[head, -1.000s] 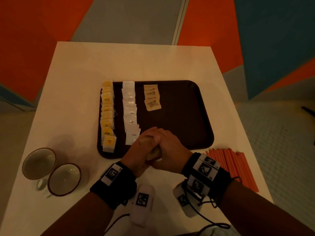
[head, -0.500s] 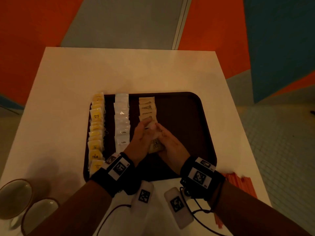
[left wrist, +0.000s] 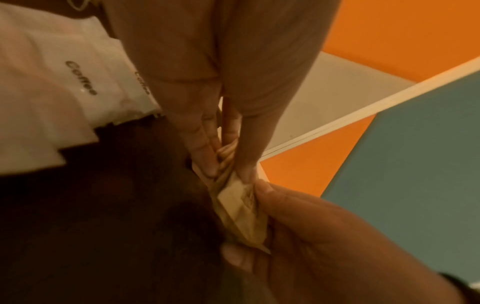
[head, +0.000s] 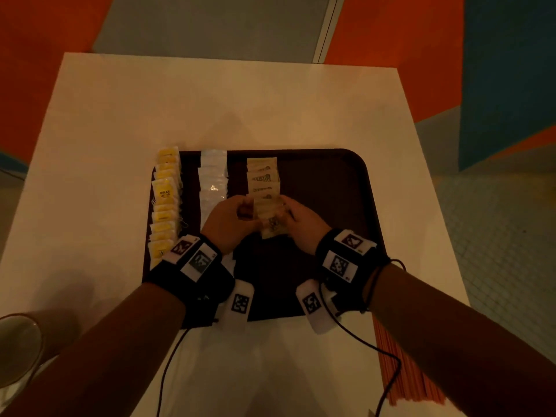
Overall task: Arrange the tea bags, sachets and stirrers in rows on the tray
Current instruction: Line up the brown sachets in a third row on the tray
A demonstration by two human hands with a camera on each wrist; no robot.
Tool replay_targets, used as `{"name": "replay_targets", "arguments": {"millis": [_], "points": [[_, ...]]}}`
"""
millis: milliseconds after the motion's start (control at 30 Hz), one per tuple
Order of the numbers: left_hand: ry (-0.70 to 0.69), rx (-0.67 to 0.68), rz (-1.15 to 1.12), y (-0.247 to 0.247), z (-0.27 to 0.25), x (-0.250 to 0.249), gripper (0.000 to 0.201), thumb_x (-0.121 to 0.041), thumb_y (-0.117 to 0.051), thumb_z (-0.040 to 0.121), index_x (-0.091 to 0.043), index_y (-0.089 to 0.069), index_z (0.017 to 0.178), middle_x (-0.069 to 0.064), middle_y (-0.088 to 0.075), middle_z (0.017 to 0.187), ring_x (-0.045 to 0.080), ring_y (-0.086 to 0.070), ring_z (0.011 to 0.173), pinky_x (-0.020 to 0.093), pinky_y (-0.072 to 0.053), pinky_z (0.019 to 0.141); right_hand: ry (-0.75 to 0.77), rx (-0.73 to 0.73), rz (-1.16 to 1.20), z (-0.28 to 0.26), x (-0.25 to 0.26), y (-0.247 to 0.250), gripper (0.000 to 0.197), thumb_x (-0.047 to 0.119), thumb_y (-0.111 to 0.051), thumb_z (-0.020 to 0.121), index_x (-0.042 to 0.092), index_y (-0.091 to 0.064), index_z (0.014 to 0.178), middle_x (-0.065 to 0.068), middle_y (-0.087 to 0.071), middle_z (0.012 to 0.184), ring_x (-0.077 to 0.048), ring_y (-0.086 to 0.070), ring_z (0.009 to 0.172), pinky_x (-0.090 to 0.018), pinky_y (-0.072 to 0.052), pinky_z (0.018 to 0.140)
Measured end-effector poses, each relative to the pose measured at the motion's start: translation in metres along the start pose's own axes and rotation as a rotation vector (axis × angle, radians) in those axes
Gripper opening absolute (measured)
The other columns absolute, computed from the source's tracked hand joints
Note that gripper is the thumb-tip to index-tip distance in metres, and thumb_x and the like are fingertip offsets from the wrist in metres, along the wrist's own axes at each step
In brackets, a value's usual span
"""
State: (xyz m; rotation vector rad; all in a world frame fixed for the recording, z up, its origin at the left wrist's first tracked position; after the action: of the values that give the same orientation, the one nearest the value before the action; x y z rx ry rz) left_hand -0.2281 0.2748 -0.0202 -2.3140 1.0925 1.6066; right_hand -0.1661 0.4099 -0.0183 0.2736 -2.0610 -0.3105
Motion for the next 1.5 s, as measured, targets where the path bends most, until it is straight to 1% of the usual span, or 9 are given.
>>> {"name": "replay_targets", "arguments": {"millis": [167,300,533,733,900,1067,1267,1367,1500], "points": [[0.001,-0.022,0.369,0.003,0.013,-0.006,0.038,-0.023,-0.065,0.083,-0.011,-0.061,0.118,0.006,-0.064,0.116,0.018,-0.060,0.103,0.026,-0.045,0.084,-0.002,-0.090,-0.099,0.013,-0.011,0.004,0.035,0.019,-0.044,0.096,0.012,-0.049,0.130,-0.011,-0.055,0.130,-0.025,-0.054,0.118,-0.034,-0.045,0.099],[-0.031,-0.005,0.539,0.001,0.008,-0.017,0.031,-0.022,-0.061,0.086,-0.006,-0.062,0.113,0.011,-0.064,0.110,0.022,-0.061,0.095,0.024,-0.042,0.077,-0.055,-0.224,-0.235,0.012,-0.016,0.010,0.048,0.025,-0.058,0.089,0.014,-0.045,0.133,-0.012,-0.055,0.122,-0.024,-0.054,0.111,-0.029,-0.043,0.092],[0.010,0.065,0.455,-0.001,-0.012,-0.017,0.030,-0.015,-0.062,0.085,-0.008,-0.061,0.114,0.010,-0.063,0.112,0.025,-0.062,0.096,0.034,-0.052,0.086,-0.040,-0.253,-0.080,-0.009,-0.017,0.007,0.043,0.018,-0.071,0.078,0.017,-0.056,0.119,-0.001,-0.061,0.102,-0.005,-0.053,0.076,-0.013,-0.046,0.066],[0.021,0.069,0.496,-0.009,-0.028,-0.010,0.034,-0.012,-0.057,0.087,-0.010,-0.055,0.121,0.011,-0.063,0.111,0.023,-0.060,0.098,0.026,-0.047,0.084,-0.057,-0.275,-0.079,-0.018,-0.022,0.001,0.054,0.017,-0.075,0.073,0.020,-0.054,0.123,-0.005,-0.060,0.097,-0.018,-0.059,0.086,-0.032,-0.053,0.081],[0.030,0.075,0.506,-0.011,-0.036,-0.004,0.035,-0.012,-0.057,0.087,-0.010,-0.056,0.122,0.009,-0.063,0.113,0.016,-0.058,0.095,0.018,-0.040,0.079,-0.108,-0.277,0.086,-0.026,-0.031,-0.005,0.027,0.009,-0.072,0.076,0.016,-0.050,0.091,-0.002,-0.054,0.079,-0.014,-0.057,0.070,-0.033,-0.057,0.059],[0.057,0.110,0.515,-0.013,-0.042,0.002,0.030,-0.017,-0.057,0.088,-0.012,-0.059,0.118,0.008,-0.064,0.113,0.017,-0.060,0.096,0.022,-0.046,0.083,-0.071,-0.256,0.032,-0.032,-0.039,-0.008,0.019,0.008,-0.064,0.083,0.018,-0.050,0.075,0.002,-0.057,0.077,-0.008,-0.060,0.067,-0.017,-0.056,0.055],[0.051,0.132,0.546,-0.011,-0.046,0.002,0.029,-0.016,-0.052,0.091,-0.010,-0.059,0.119,0.009,-0.063,0.116,0.019,-0.060,0.102,0.021,-0.043,0.084,-0.035,-0.195,-0.252,-0.037,-0.037,-0.006,0.007,0.014,-0.067,0.081,0.013,-0.061,0.084,0.002,-0.057,0.086,-0.010,-0.054,0.077,-0.018,-0.046,0.067],[-0.020,0.082,0.487,-0.007,-0.039,0.000,0.028,-0.015,-0.056,0.088,-0.013,-0.061,0.116,0.008,-0.062,0.116,0.018,-0.058,0.103,0.021,-0.043,0.092,0.033,-0.296,-0.247,-0.036,-0.031,-0.002,0.019,0.013,-0.071,0.077,0.012,-0.061,0.094,0.002,-0.052,0.093,-0.004,-0.049,0.069,-0.006,-0.039,0.060],[-0.064,-0.019,0.445,-0.008,-0.026,-0.008,0.047,-0.012,-0.060,0.085,-0.016,-0.047,0.130,0.011,-0.046,0.128,0.022,-0.051,0.114,0.025,-0.040,0.100,0.054,-0.247,-0.239,-0.025,-0.019,0.002,0.053,0.008,-0.068,0.079,0.019,-0.049,0.128,-0.002,-0.048,0.122,-0.008,-0.055,0.076,-0.010,-0.045,0.062]]}}
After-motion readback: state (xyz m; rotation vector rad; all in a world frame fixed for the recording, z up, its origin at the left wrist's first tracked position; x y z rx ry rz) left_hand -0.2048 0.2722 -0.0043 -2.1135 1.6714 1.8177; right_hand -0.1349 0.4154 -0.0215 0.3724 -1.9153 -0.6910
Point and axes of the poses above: each hand's wrist, its own z-axis towards the middle knuckle, its own y-axis out of the back of the hand, x = y × z, the point moved 2 cm from there along z, towards the middle knuckle
